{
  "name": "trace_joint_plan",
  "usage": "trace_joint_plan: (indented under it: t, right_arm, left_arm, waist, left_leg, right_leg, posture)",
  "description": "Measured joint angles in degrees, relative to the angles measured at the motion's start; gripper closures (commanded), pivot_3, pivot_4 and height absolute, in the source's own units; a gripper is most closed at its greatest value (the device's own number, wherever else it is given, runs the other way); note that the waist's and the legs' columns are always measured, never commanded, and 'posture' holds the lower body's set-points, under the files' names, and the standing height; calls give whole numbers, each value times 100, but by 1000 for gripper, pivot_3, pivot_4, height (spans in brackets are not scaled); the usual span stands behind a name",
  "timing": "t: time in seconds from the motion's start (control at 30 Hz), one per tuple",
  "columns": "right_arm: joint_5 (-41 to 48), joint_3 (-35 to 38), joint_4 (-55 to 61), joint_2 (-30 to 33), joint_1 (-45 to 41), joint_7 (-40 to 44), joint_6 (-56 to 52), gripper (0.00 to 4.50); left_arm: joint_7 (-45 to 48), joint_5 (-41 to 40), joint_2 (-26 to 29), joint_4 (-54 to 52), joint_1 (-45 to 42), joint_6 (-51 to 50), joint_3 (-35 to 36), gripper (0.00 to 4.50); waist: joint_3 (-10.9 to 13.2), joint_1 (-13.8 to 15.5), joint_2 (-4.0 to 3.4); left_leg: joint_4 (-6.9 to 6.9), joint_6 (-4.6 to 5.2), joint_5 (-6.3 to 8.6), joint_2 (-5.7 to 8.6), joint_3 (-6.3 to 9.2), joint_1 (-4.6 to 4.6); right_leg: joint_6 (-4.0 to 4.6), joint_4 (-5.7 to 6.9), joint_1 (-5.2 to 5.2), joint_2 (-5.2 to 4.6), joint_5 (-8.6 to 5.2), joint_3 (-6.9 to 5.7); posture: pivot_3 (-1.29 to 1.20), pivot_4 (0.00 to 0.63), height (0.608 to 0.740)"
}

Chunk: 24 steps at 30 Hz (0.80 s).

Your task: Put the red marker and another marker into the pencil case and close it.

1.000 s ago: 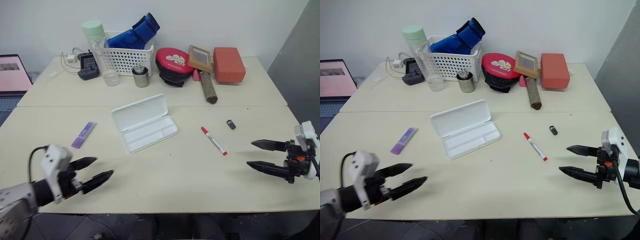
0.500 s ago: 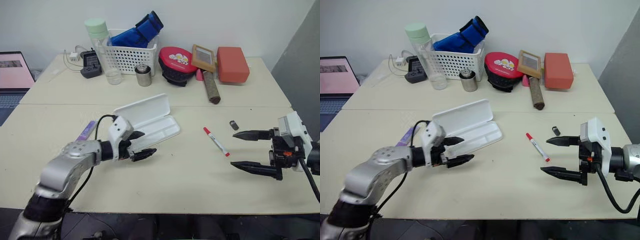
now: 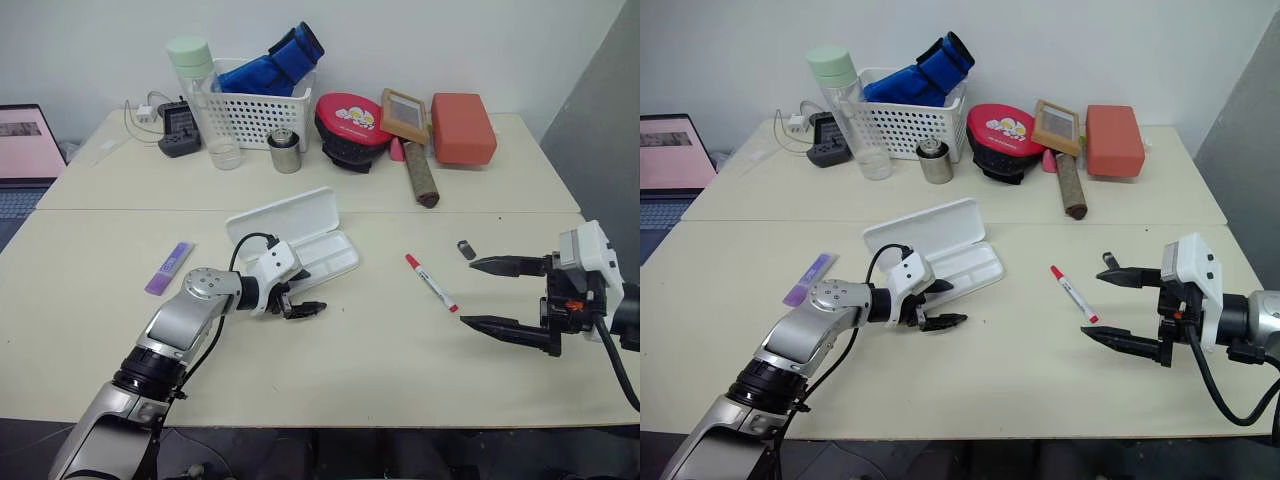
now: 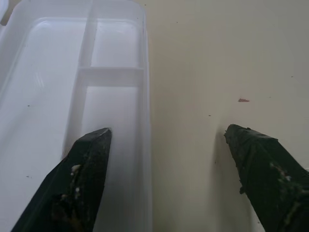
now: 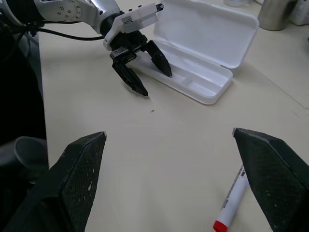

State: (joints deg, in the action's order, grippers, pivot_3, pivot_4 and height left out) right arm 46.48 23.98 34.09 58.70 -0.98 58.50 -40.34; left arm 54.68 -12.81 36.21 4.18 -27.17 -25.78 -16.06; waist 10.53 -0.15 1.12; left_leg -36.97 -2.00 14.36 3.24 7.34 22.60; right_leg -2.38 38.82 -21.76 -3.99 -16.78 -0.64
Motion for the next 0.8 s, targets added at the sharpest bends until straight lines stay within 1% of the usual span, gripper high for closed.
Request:
trace_joint_plan:
  t: [0.03, 0.07, 0.17, 0.2, 0.27, 0.33, 0.4, 0.43, 0.53, 0.57, 0.67, 0.7, 0.8]
  right_arm:
    - [5, 23, 11, -4, 22, -12, -1, 0]
    - [11, 52, 15, -19, 29, -27, -3, 0]
    - [40, 172, 15, -49, 28, -118, -12, 0]
    - [47, 190, 15, -49, 24, -136, -12, 0]
    - [73, 190, 14, -67, 24, -176, -16, 0]
    - [68, 189, -3, -96, 11, -228, -2, 0]
    - [62, 190, -24, -115, -11, -259, 5, 0]
    - [71, 191, -26, -116, -27, -269, 5, 0]
    - [207, 226, -27, -133, -88, -307, 2, 0]
    - [252, 260, -26, -133, -105, -328, 1, 0]
    - [348, 359, -26, -132, -191, -363, -7, 0]
    - [379, 375, -26, -132, -188, -366, -7, 0]
    - [386, 382, -26, -132, -177, -371, -8, 0]
  left_arm:
    - [10, 19, 0, 2, 1, 9, 1, 1038]
    - [23, 25, 0, 2, 1, 13, 2, 1253]
    - [100, 35, 1, 1, 6, 13, 8, 1601]
    - [112, 39, 2, 1, 8, 9, 12, 1790]
    - [163, 39, 5, -4, 10, -1, 18, 1962]
    - [216, 38, 6, -5, 10, -10, 39, 2288]
    - [231, 41, 6, -5, 10, -16, 57, 2445]
    - [233, 46, 6, -5, 9, -14, 60, 2677]
    - [236, 68, 8, -5, 9, -6, 64, 2996]
    - [238, 69, 11, -5, 9, -5, 65, 3206]
    - [263, 72, 19, -5, 9, -5, 66, 3454]
    - [276, 73, 22, -5, 9, -5, 68, 3664]
    - [348, 87, 31, -5, 9, -2, 67, 4008]
  waist:
    - [0, 0, 0]
    - [0, 0, 0]
    - [0, 0, 0]
    - [0, 0, 0]
    - [0, 0, 0]
    - [0, 0, 0]
    - [0, -1, 0]
    - [0, -1, 0]
    - [0, -1, 0]
    - [0, -1, 0]
    - [0, -1, 0]
    - [0, 0, 0]
    - [0, -1, 0]
  left_leg:
    - [0, 0, 0, 0, 1, 0]
    - [0, 0, 0, 1, 1, 0]
    - [0, 0, 0, 2, 0, 0]
    - [0, 0, 0, 1, 1, 0]
    - [0, 0, 0, 1, 1, 0]
    - [0, 0, 0, 2, 0, -1]
    - [0, 0, 0, 2, 0, -1]
    - [-1, 0, 0, 2, 0, -1]
    - [-1, 0, 0, 3, 0, -1]
    - [0, 0, 0, 3, 1, 0]
    - [0, 0, 0, 3, 1, 0]
    - [0, 0, 0, 3, 3, 0]
    - [-1, 0, 0, 3, 0, 0]
  right_leg:
    - [0, 0, 0, 0, 0, 0]
    - [0, 0, 0, 0, 0, 0]
    - [-1, 1, 0, 0, 0, 0]
    - [-1, 1, 0, 0, -1, 0]
    - [-1, 2, 0, 0, -1, 0]
    - [-1, 2, 0, 0, -1, -1]
    - [-2, 2, 0, -1, -1, 0]
    - [-2, 2, 0, 0, -1, 0]
    - [-2, 2, 1, -1, -1, 0]
    - [-2, 2, 1, -1, -1, 0]
    - [-2, 2, 1, -1, -1, -1]
    - [-2, 2, 1, -1, -1, -1]
    - [-3, 3, 0, -1, -1, -1]
  posture:
    - [0, 150, 740]
    - [0, 150, 740]
    - [0, 150, 740]
    - [0, 150, 740]
    - [0, 150, 740]
    - [0, 150, 740]
    - [0, 150, 740]
    - [0, 150, 740]
    - [0, 150, 740]
    - [0, 150, 740]
    - [0, 150, 740]
    - [0, 150, 740]
    - [0, 150, 740]
